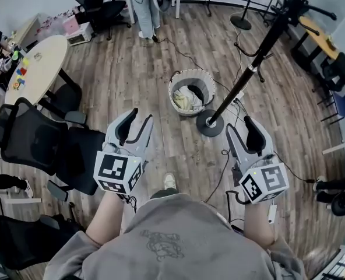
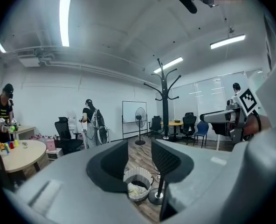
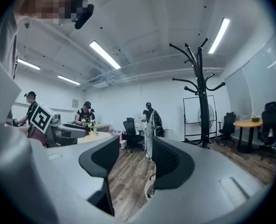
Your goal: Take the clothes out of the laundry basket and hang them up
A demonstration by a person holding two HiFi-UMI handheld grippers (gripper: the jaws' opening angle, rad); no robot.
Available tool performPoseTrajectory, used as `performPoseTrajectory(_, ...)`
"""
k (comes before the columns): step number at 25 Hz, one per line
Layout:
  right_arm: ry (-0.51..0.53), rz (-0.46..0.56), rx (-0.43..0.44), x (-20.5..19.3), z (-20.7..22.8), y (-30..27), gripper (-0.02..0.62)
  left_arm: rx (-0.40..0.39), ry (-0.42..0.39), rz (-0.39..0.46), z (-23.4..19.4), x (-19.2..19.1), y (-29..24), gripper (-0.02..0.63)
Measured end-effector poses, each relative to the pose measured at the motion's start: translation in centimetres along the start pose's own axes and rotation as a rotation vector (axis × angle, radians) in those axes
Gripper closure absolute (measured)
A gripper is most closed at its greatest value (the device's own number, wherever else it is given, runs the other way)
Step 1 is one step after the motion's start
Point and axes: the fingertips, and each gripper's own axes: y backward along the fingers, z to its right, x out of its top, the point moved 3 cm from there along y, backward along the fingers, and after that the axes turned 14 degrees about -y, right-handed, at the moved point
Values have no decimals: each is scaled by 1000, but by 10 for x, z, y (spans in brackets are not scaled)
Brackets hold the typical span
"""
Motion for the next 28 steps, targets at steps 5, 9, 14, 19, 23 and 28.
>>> performPoseTrajectory(5, -13, -28, -18, -7, 11, -46, 348, -27, -4, -18, -28, -14, -39, 454)
performPoseTrajectory(9, -39, -68, -36, -22, 25, -72, 350, -52, -6, -45, -38, -29, -68, 454)
performPoseTrajectory(14, -69, -131, -77, -42, 52, -103, 350, -88, -1, -98, -47, -52, -108, 454)
performPoseTrajectory(19, -99, -196, -100, -66, 95, -143, 350, -115, -12, -149, -54, -74, -162, 454)
performPoseTrajectory(23, -121, -275, -103, -92, 134, -186, 348, -130, 6, -202, -57, -99, -211, 454)
performPoseTrajectory(28, -143, -373, -97, -115, 179, -244, 348, -142, 14, -260, -65, -121, -276, 454)
